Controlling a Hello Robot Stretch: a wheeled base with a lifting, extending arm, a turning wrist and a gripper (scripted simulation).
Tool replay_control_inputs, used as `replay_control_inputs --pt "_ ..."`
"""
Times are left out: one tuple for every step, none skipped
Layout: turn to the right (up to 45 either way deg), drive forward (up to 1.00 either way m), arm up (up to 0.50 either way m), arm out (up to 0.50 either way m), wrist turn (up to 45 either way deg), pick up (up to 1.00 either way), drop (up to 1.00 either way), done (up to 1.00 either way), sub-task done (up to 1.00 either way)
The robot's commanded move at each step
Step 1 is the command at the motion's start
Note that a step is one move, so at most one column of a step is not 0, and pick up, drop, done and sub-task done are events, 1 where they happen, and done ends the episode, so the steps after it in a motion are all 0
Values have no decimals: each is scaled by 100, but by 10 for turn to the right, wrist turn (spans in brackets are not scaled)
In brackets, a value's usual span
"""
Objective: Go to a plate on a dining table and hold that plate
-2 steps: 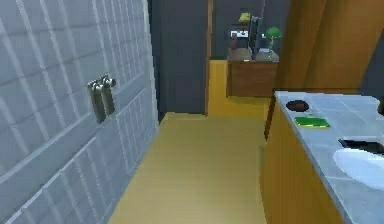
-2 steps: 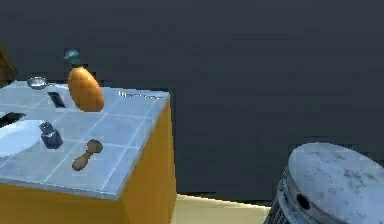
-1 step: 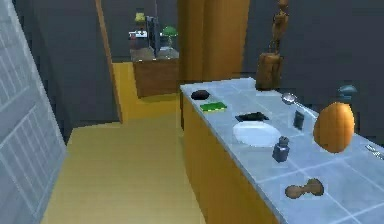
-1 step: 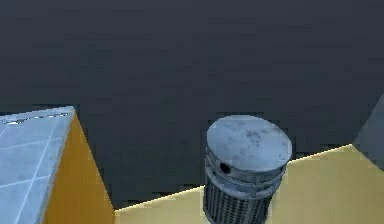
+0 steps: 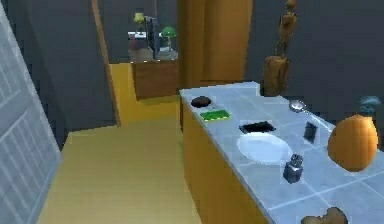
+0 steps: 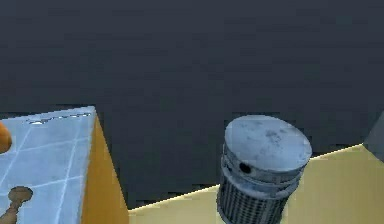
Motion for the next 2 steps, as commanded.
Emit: replay_control_inputs --pt "-150 0 0 0 0 0 0 0 0" --pt "0 100 0 0 0 0 0 0 0"
